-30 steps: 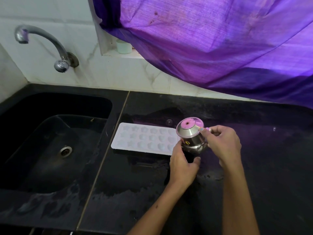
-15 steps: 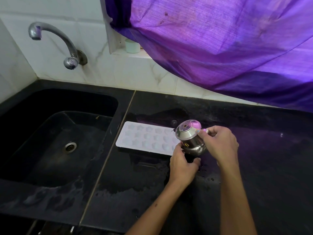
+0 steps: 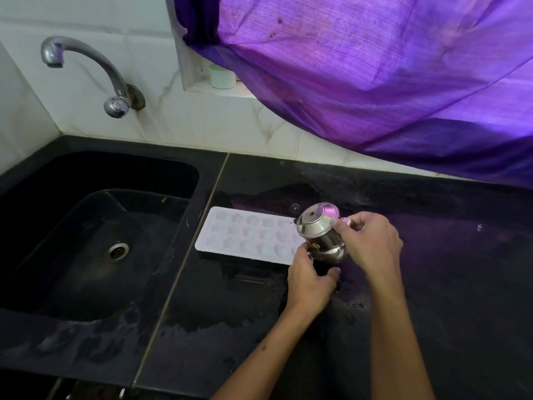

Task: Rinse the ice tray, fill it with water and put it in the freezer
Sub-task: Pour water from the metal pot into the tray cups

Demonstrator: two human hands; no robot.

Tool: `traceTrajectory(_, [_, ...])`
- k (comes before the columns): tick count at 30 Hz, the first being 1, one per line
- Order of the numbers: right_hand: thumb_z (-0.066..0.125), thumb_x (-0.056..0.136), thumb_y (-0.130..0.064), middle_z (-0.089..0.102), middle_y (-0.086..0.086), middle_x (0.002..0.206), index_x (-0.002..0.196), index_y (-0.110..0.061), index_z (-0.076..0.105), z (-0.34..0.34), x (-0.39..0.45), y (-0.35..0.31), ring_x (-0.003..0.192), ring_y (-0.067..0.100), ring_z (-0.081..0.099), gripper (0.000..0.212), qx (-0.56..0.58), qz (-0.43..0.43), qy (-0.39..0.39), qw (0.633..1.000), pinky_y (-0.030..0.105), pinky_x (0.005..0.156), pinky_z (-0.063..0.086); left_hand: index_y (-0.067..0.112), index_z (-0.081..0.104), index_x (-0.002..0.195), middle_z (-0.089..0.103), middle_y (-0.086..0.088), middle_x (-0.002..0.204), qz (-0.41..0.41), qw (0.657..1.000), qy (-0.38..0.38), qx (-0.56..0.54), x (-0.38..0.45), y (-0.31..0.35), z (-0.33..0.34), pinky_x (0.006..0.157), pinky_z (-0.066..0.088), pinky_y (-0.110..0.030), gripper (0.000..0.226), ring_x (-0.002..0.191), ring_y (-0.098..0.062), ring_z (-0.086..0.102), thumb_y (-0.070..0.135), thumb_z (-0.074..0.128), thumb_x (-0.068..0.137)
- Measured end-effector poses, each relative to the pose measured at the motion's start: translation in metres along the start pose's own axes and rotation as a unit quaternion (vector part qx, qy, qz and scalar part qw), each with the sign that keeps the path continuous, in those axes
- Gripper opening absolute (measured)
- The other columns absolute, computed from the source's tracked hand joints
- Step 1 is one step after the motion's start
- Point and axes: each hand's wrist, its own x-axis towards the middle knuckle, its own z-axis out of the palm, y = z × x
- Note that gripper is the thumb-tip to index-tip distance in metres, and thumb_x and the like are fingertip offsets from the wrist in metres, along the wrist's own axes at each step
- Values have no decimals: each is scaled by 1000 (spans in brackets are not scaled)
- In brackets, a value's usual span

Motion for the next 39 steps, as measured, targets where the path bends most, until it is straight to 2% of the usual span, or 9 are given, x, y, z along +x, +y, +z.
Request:
traceTrajectory(6, [67,86,-36,62,-10,68,74,-17,67,-4,1,0,73,14,56,22,36,11,-3,999,32,75,39,19,46,128,48,27,93,13,1000,11,3,2,2,-2,68,33,5,57,80,23,42,11,71,77])
traceTrajectory(9, [69,83,-40,67,-5,68,72,-16,68,-4,3,0,76,19,64,26,61,29,2,998,39,83,49,23,45,129,51,21,104,26,999,25,11,1,3,-6,70,31,6,60,93,12,46,11,71,77])
traceTrajectory(11, [72,80,-41,68,-3,67,68,-18,67,-3,4,0,76,21,67,26,89,43,5,995,44,85,53,24,43,131,50,18,110,32,999,28,17,2,3,-9,75,31,2,62,103,7,42,13,71,77])
traceTrajectory(15, [75,76,-42,69,-2,68,68,-21,68,0,3,-4,77,22,68,24,116,47,5,992,48,85,54,25,41,134,51,17,113,33,999,30,22,3,2,-15,89,36,-14,66,108,5,41,14,72,76])
traceTrajectory(18, [73,78,-41,69,-1,68,67,-19,67,3,0,-11,76,23,68,25,107,36,6,994,49,85,54,26,42,132,51,19,111,36,998,33,27,3,3,-21,81,36,-9,65,104,5,43,15,72,75])
traceTrajectory(24, [69,83,-37,66,-5,68,71,-16,68,11,-7,-28,75,18,63,24,61,16,-1,998,41,82,50,24,43,131,56,15,110,24,999,16,46,7,3,-38,82,39,-18,64,102,-1,49,19,72,74])
traceTrajectory(28, [68,84,-35,61,-11,70,77,-13,69,17,-9,-35,77,18,58,23,46,26,12,999,30,72,37,23,44,129,53,15,106,7,999,-19,46,12,1,-48,89,41,-21,61,108,-6,51,18,72,75])
traceTrajectory(31, [68,84,-35,59,-11,69,78,-13,69,21,-10,-37,78,18,57,23,31,31,22,999,29,70,34,24,44,130,54,14,111,-4,998,-48,42,14,-2,-53,96,42,-25,63,116,-9,50,17,72,74])
traceTrajectory(39, [67,85,-32,54,-15,65,81,-7,69,26,-11,-37,73,17,52,25,10,52,30,998,29,74,32,22,42,132,55,6,126,-11,994,-98,44,16,-10,-62,91,39,-20,63,120,-9,47,18,72,76])
